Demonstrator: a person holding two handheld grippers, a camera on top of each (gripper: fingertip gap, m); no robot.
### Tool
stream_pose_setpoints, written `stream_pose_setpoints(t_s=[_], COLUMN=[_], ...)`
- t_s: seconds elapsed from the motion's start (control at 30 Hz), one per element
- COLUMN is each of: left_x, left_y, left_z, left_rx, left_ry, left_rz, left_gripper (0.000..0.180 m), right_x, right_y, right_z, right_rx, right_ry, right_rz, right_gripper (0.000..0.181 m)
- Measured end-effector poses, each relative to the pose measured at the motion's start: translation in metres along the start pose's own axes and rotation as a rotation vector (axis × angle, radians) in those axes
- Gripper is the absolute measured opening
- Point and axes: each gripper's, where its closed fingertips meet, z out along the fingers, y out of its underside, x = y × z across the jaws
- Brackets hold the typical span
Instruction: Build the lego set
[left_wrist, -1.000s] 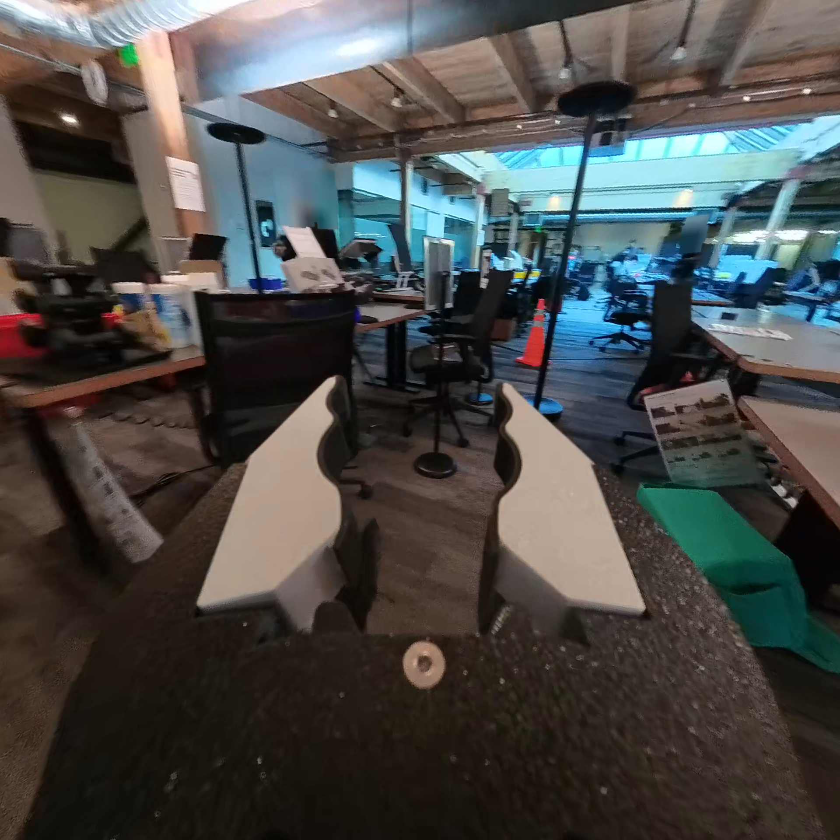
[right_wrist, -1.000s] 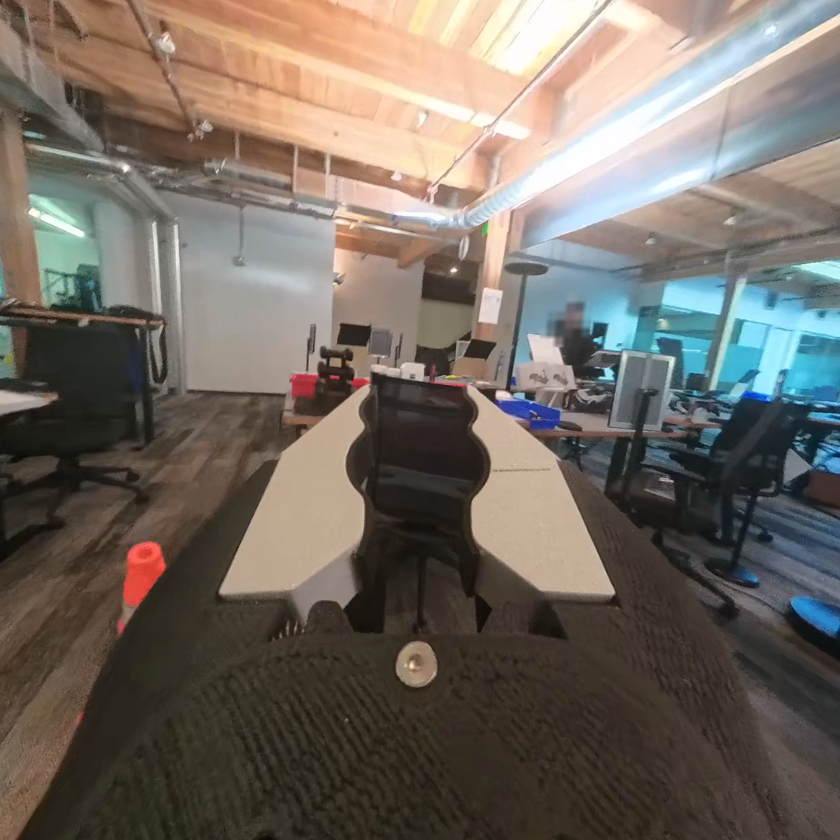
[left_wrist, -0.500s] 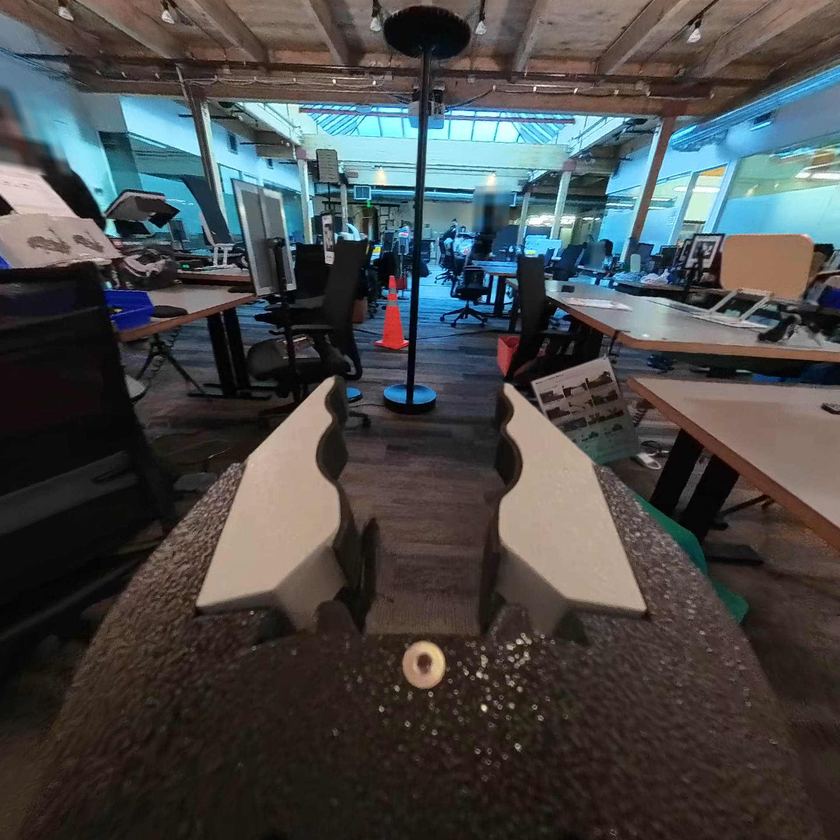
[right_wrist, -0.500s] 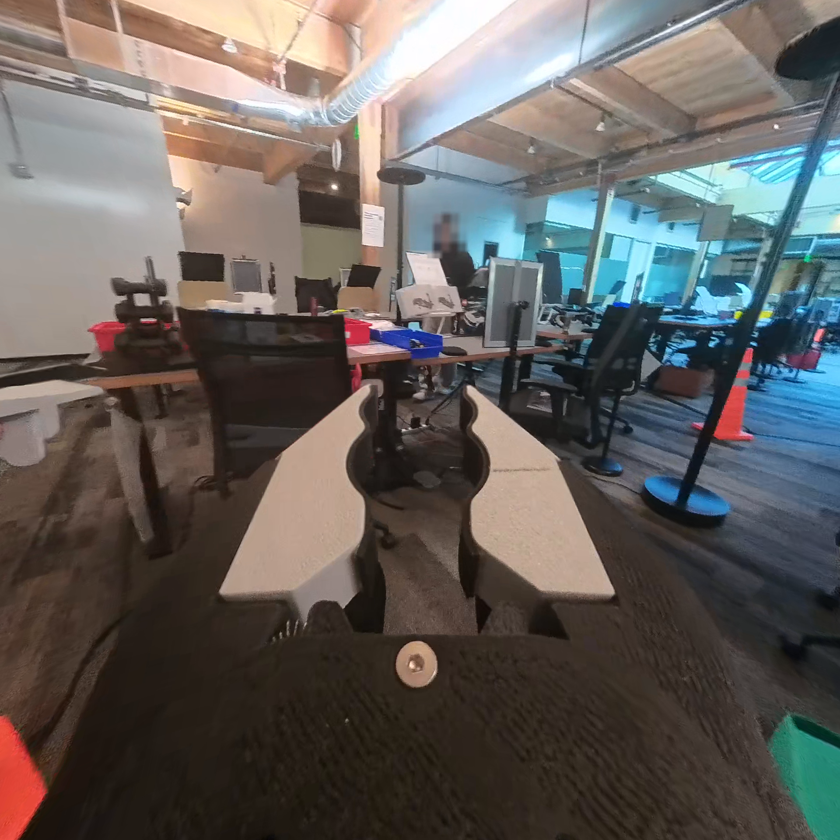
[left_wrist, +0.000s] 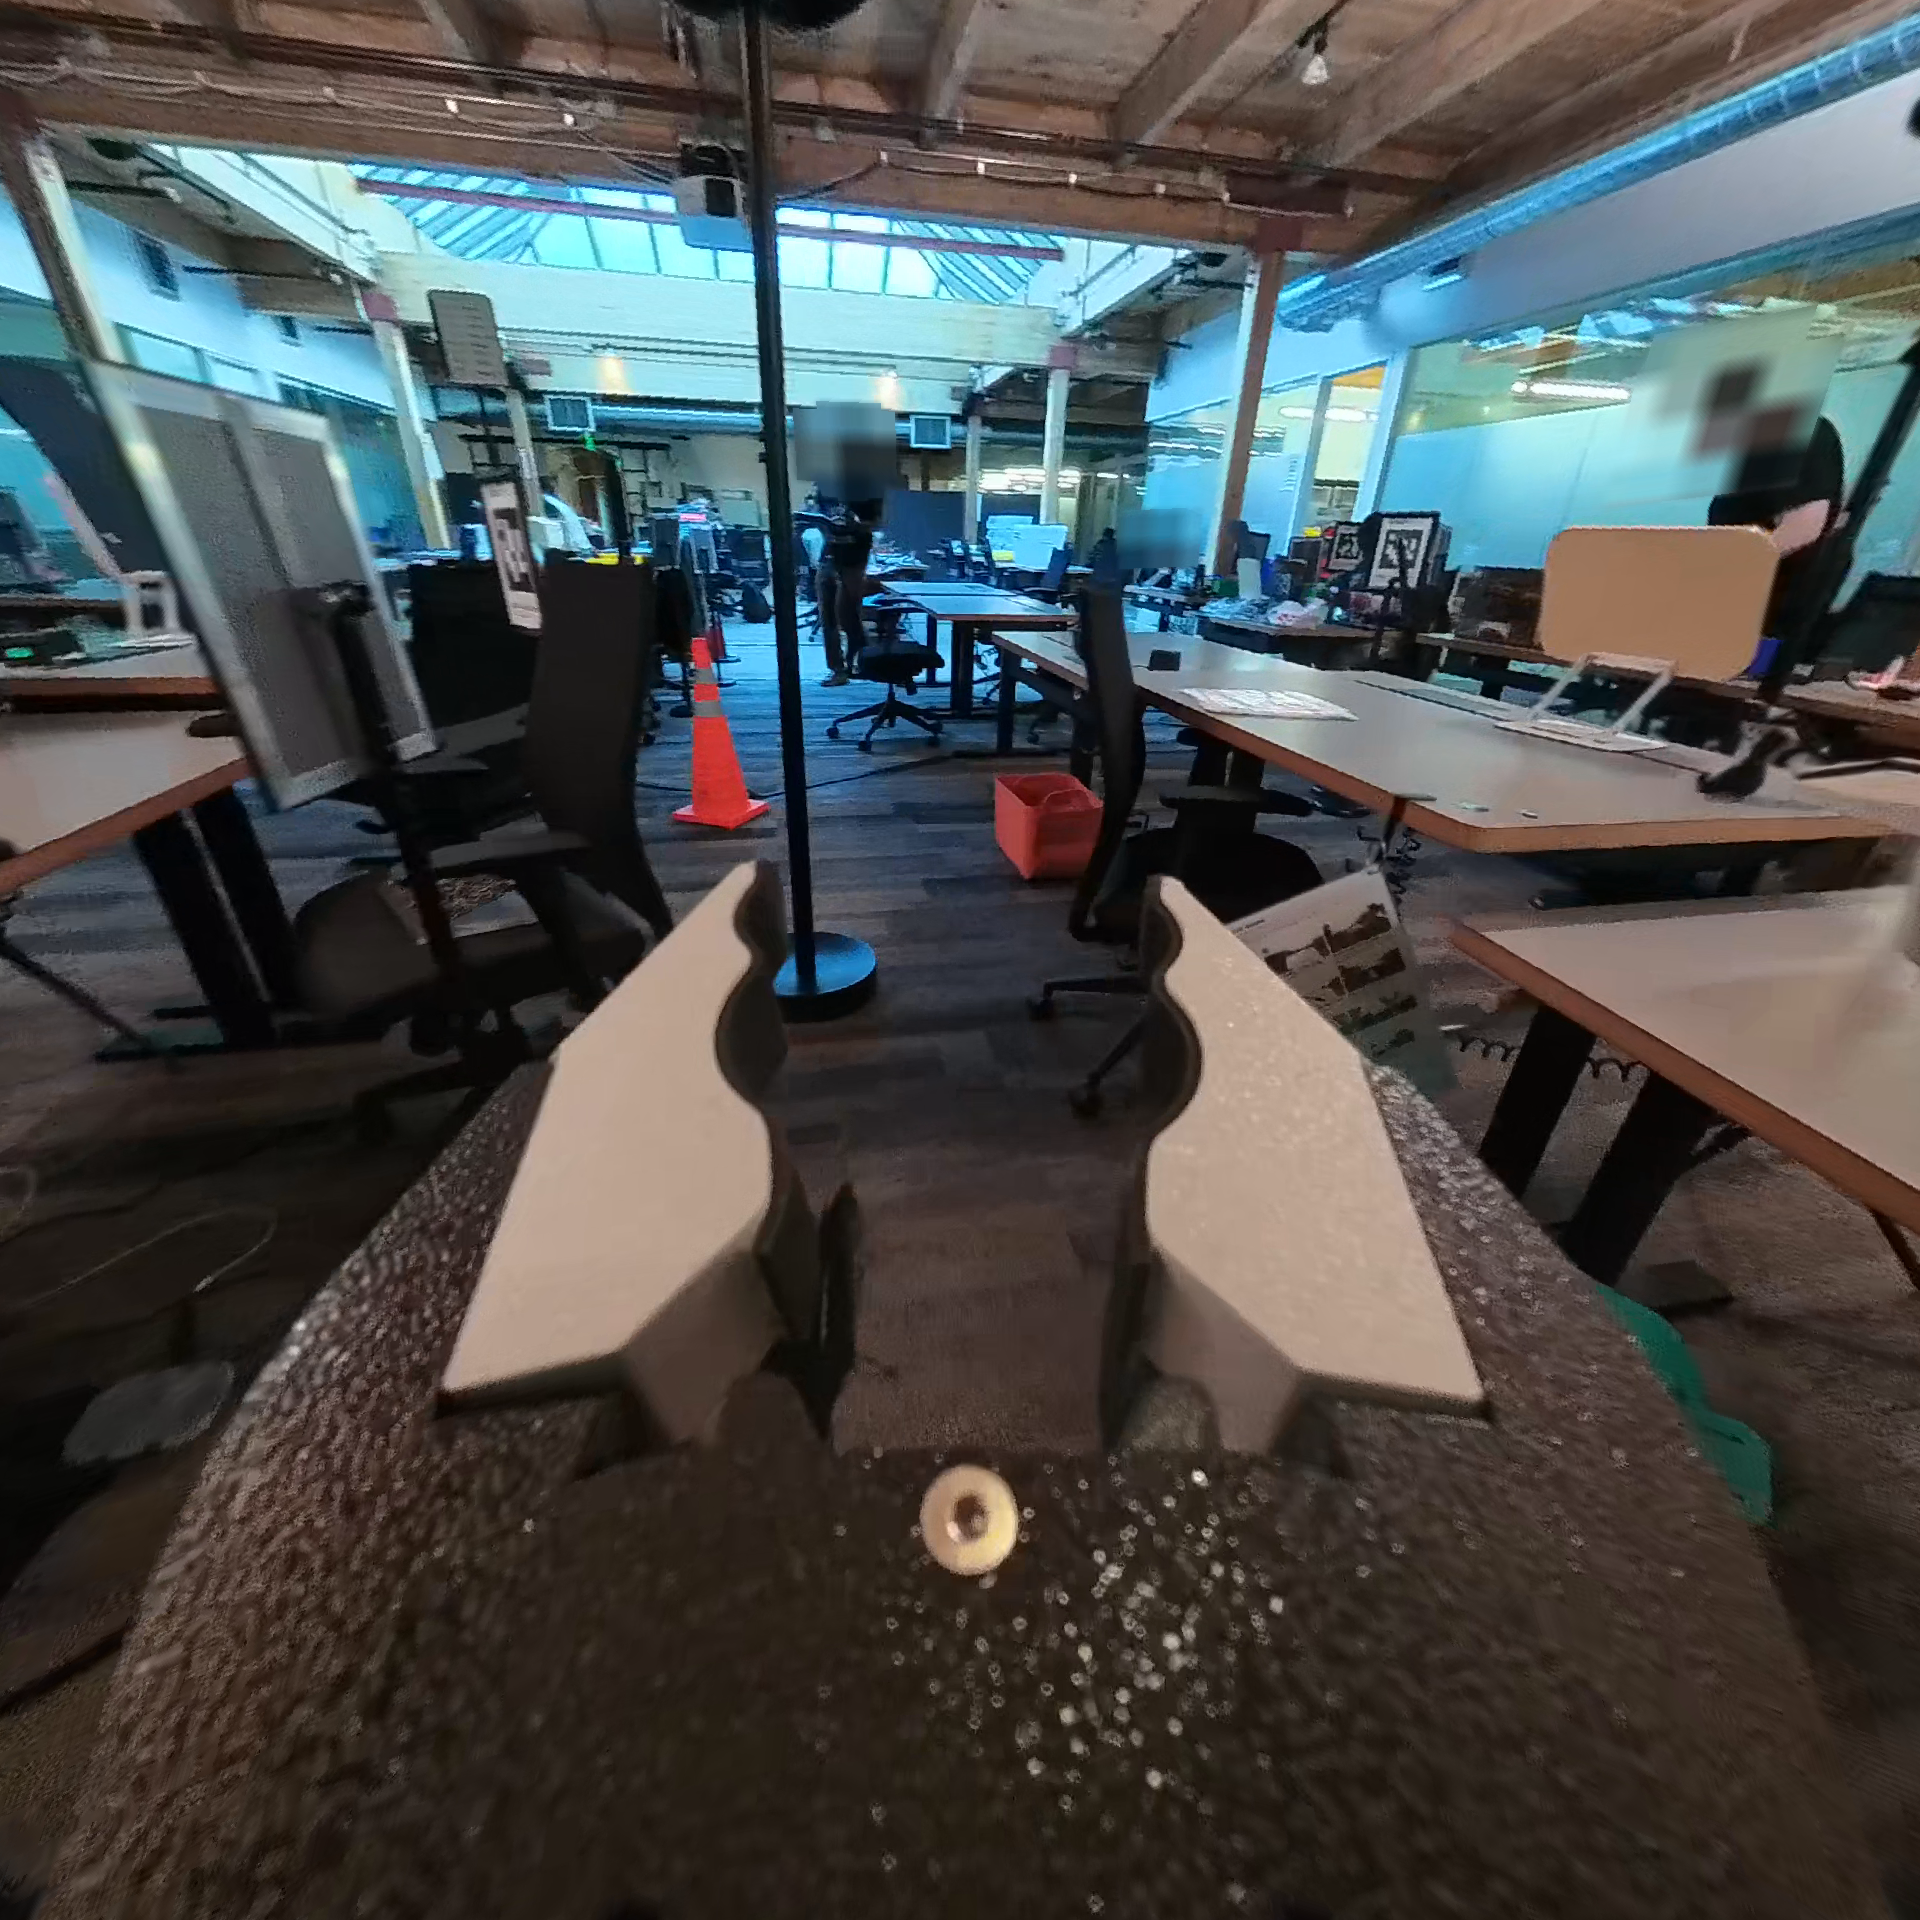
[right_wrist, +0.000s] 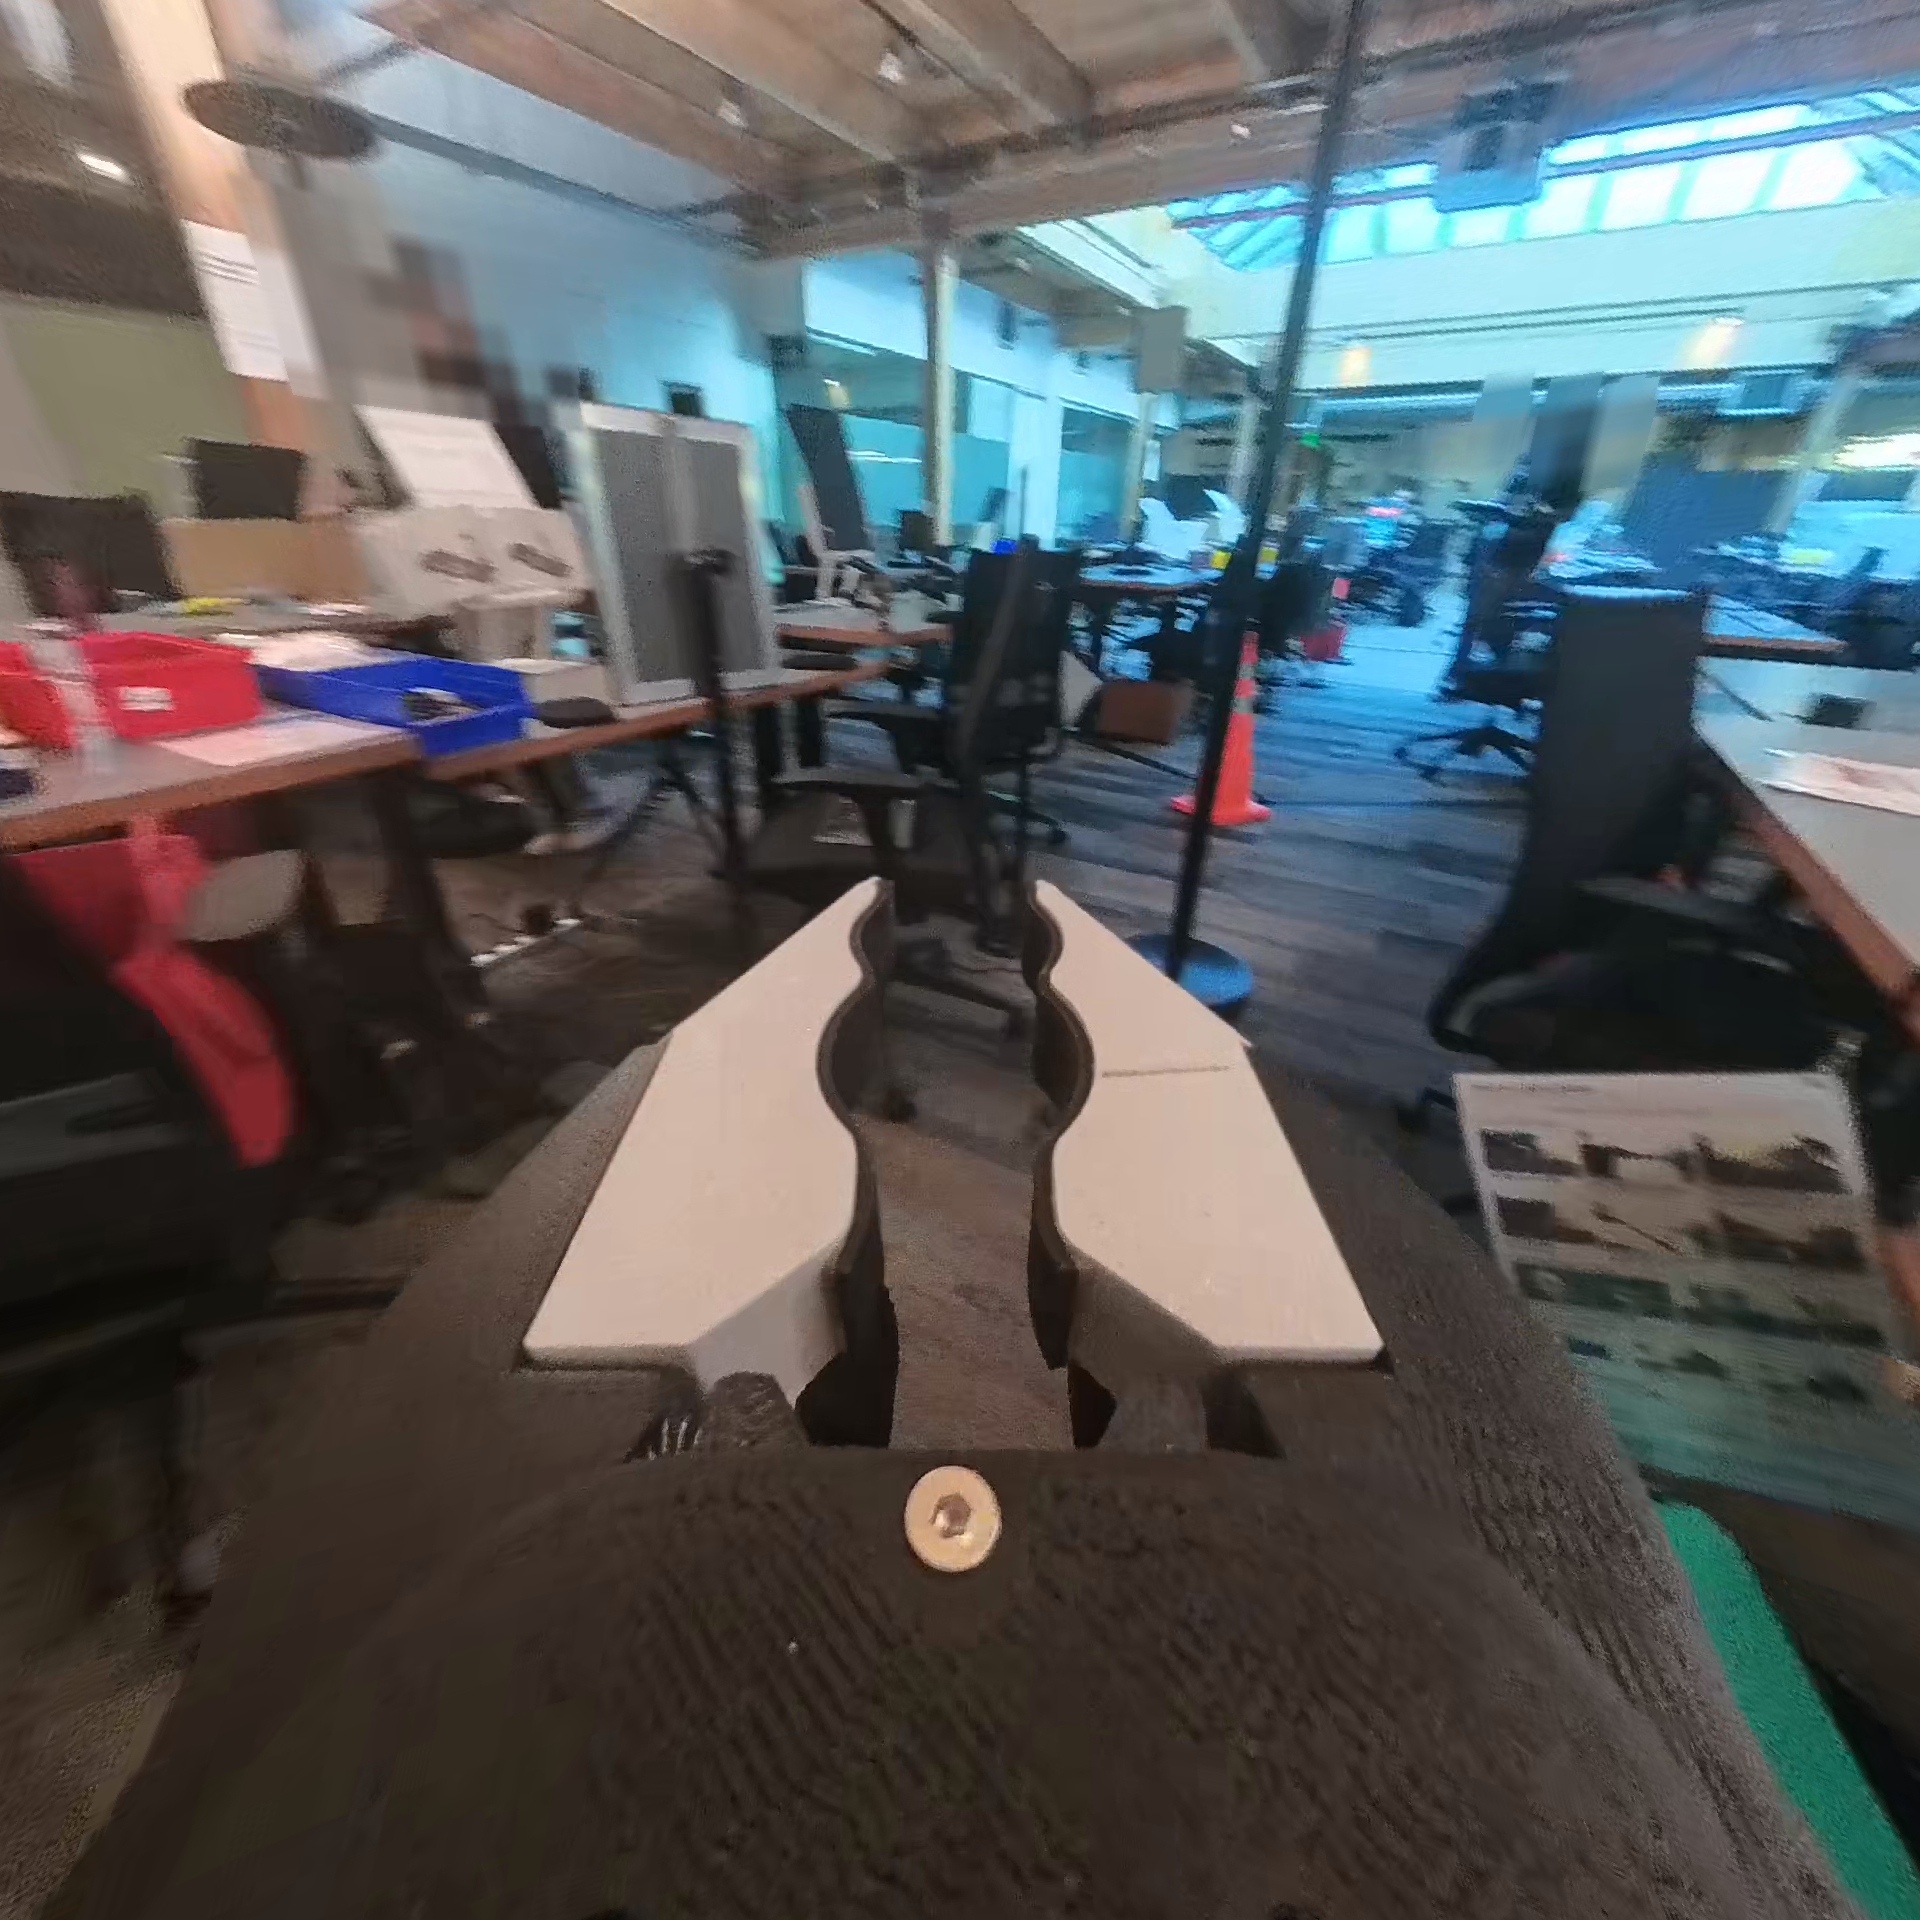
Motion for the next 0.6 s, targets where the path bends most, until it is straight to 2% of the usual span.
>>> stream_pose_setpoints(t_s=[0.03, 0.2, 0.33, 0.6], left_x=[-0.001, 0.005, 0.016, 0.019], left_y=[0.005, 0.032, 0.045, 0.056], left_z=[0.027, 0.179, 0.302, 0.497], left_rx=[0.002, 0.017, 0.006, 0.019], left_ry=[0.018, 0.105, 0.174, 0.253], left_rz=[0.008, 0.002, -0.056, 0.023], left_gripper=[0.066, 0.064, 0.064, 0.063], right_x=[0.020, 0.135, 0.232, 0.407], right_y=[0.007, 0.048, 0.078, 0.116], right_z=[0.012, 0.076, 0.135, 0.247], right_rx=[-0.006, -0.052, -0.128, -0.252], right_ry=[0.045, 0.262, 0.370, 0.538], right_rz=[-0.007, -0.108, -0.115, -0.127], right_gripper=[0.021, 0.006, 0.007, 0.017])
